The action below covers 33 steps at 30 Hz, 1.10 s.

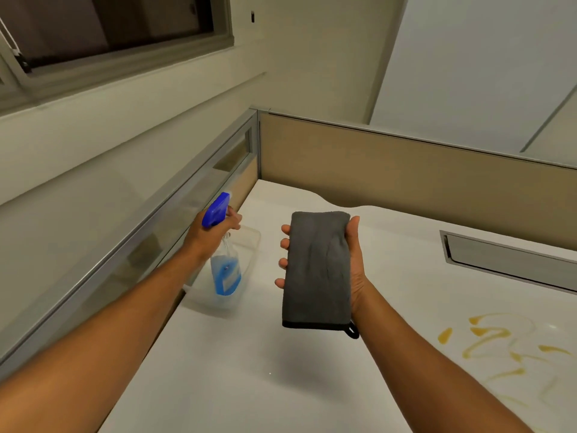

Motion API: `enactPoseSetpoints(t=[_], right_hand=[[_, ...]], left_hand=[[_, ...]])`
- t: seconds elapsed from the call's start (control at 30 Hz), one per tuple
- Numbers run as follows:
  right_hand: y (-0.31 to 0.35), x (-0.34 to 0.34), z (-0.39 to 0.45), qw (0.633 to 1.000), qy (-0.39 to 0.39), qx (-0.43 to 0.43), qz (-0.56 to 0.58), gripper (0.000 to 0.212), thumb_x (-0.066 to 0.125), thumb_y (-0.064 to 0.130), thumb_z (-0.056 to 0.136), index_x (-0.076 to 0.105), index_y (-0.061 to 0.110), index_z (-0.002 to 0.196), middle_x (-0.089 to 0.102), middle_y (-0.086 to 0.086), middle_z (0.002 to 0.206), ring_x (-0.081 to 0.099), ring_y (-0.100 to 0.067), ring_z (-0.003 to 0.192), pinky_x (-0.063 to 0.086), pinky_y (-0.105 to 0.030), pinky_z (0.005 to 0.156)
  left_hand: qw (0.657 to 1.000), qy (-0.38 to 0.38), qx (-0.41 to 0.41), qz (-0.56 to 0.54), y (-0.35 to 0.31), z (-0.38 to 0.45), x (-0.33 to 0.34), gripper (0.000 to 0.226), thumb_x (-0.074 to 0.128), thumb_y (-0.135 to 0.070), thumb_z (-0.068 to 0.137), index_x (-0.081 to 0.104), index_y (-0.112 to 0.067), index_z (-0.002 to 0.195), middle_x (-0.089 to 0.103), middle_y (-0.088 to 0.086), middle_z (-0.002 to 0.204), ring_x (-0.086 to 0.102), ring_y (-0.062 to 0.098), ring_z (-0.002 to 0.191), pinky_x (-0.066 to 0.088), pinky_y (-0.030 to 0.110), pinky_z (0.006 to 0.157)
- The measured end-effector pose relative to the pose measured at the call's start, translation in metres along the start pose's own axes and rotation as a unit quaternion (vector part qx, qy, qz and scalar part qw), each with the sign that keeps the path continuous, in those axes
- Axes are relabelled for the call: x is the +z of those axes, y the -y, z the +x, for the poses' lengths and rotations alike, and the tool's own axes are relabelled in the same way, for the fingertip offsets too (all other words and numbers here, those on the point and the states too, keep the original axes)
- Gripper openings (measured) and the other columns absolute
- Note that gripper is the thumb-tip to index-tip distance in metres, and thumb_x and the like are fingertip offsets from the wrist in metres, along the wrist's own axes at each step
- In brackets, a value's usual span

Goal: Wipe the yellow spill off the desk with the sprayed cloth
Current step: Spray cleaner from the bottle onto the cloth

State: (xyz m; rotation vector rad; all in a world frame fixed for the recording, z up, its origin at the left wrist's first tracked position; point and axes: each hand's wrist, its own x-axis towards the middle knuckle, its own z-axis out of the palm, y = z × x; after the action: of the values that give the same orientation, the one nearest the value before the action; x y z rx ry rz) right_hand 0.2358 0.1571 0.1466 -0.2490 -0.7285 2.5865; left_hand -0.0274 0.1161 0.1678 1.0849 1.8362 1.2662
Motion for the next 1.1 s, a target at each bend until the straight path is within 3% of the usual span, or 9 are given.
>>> enactPoseSetpoints(t=[0.13, 0.23, 0.33, 0.43, 0.53, 0.6, 0.73, 0.9, 1.1], right_hand=[[0.007, -0.002, -0.005, 0.999, -0.013, -0.035, -0.013, 0.122, 0.064, 0.092, 0.062, 0.051, 0.009, 0.149, 0.060, -0.013, 0.142, 0.060, -0.037, 0.117, 0.043, -0.062, 0.104], [0.014, -0.005, -0.007, 0.998, -0.039, -0.058, -0.008, 0.121, 0.064, 0.092, 0.061, 0.054, 0.008, 0.148, 0.060, -0.011, 0.141, 0.059, -0.035, 0.118, 0.045, -0.060, 0.104], [0.021, -0.007, -0.008, 0.993, -0.089, -0.077, -0.020, 0.116, 0.055, 0.095, 0.061, 0.063, 0.011, 0.141, 0.067, -0.010, 0.134, 0.064, -0.034, 0.114, 0.046, -0.060, 0.103], [0.025, -0.002, -0.008, 0.985, -0.130, -0.107, -0.022, 0.101, 0.038, 0.093, 0.071, 0.077, 0.015, 0.123, 0.072, -0.009, 0.131, 0.068, -0.035, 0.116, 0.044, -0.062, 0.103], [0.027, 0.004, -0.010, 0.979, -0.151, -0.137, -0.008, 0.094, 0.028, 0.086, 0.086, 0.083, 0.012, 0.105, 0.079, -0.011, 0.113, 0.077, -0.029, 0.099, 0.061, -0.052, 0.087], [0.028, 0.003, -0.011, 0.978, -0.151, -0.143, -0.028, 0.089, 0.043, 0.085, 0.081, 0.081, 0.010, 0.110, 0.077, -0.012, 0.118, 0.075, -0.027, 0.104, 0.060, -0.046, 0.091], [0.029, 0.000, -0.006, 0.977, -0.136, -0.152, -0.065, 0.107, 0.077, 0.084, 0.055, 0.070, 0.010, 0.132, 0.065, -0.015, 0.140, 0.067, -0.031, 0.123, 0.051, -0.051, 0.105], [0.027, 0.005, -0.003, 0.979, -0.113, -0.160, -0.064, 0.108, 0.081, 0.082, 0.051, 0.072, 0.007, 0.129, 0.069, -0.015, 0.134, 0.071, -0.030, 0.115, 0.056, -0.048, 0.100], [0.027, 0.006, -0.001, 0.974, -0.109, -0.182, -0.080, 0.107, 0.081, 0.084, 0.050, 0.074, 0.009, 0.126, 0.071, -0.013, 0.132, 0.071, -0.029, 0.117, 0.059, -0.045, 0.098]], left_hand=[[0.993, -0.058, 0.102, 0.021, -0.042, -0.022, 0.006, 0.018, 0.067, -0.029, 0.101, 0.069, -0.011, 0.102, 0.069, 0.005, 0.074, 0.069, 0.005, 0.061, 0.060, 0.019, 0.072], [0.980, -0.015, 0.181, 0.082, -0.085, -0.051, 0.017, 0.014, 0.068, -0.027, 0.100, 0.066, -0.013, 0.101, 0.065, 0.003, 0.069, 0.067, 0.003, 0.060, 0.053, 0.006, 0.060], [0.972, 0.034, 0.195, 0.125, -0.112, -0.080, 0.033, 0.018, 0.072, -0.024, 0.097, 0.067, -0.009, 0.089, 0.064, 0.007, 0.061, 0.067, 0.012, 0.056, 0.053, 0.013, 0.054], [0.978, 0.078, 0.132, 0.139, -0.120, -0.095, 0.049, 0.022, 0.072, -0.026, 0.095, 0.068, -0.004, 0.090, 0.066, 0.006, 0.060, 0.066, 0.019, 0.051, 0.055, 0.030, 0.058], [0.980, 0.118, 0.040, 0.152, -0.113, -0.100, 0.062, 0.023, 0.071, -0.027, 0.096, 0.066, -0.009, 0.109, 0.070, 0.007, 0.080, 0.067, 0.019, 0.058, 0.055, 0.022, 0.055], [0.976, 0.134, 0.020, 0.172, -0.107, -0.102, 0.070, 0.025, 0.069, -0.029, 0.097, 0.066, -0.008, 0.111, 0.072, 0.010, 0.087, 0.069, 0.020, 0.061, 0.060, 0.026, 0.062], [0.971, 0.124, 0.008, 0.202, -0.106, -0.108, 0.080, 0.023, 0.066, -0.031, 0.100, 0.063, -0.009, 0.109, 0.070, 0.010, 0.086, 0.070, 0.022, 0.067, 0.057, 0.029, 0.068], [0.964, 0.126, 0.012, 0.235, -0.117, -0.114, 0.089, 0.019, 0.062, -0.033, 0.103, 0.053, -0.016, 0.103, 0.057, -0.001, 0.074, 0.061, 0.013, 0.061, 0.042, 0.018, 0.057], [0.956, 0.143, 0.033, 0.256, -0.117, -0.127, 0.100, 0.026, 0.065, -0.039, 0.101, 0.054, -0.017, 0.110, 0.063, 0.006, 0.092, 0.063, 0.017, 0.076, 0.047, 0.020, 0.067]])
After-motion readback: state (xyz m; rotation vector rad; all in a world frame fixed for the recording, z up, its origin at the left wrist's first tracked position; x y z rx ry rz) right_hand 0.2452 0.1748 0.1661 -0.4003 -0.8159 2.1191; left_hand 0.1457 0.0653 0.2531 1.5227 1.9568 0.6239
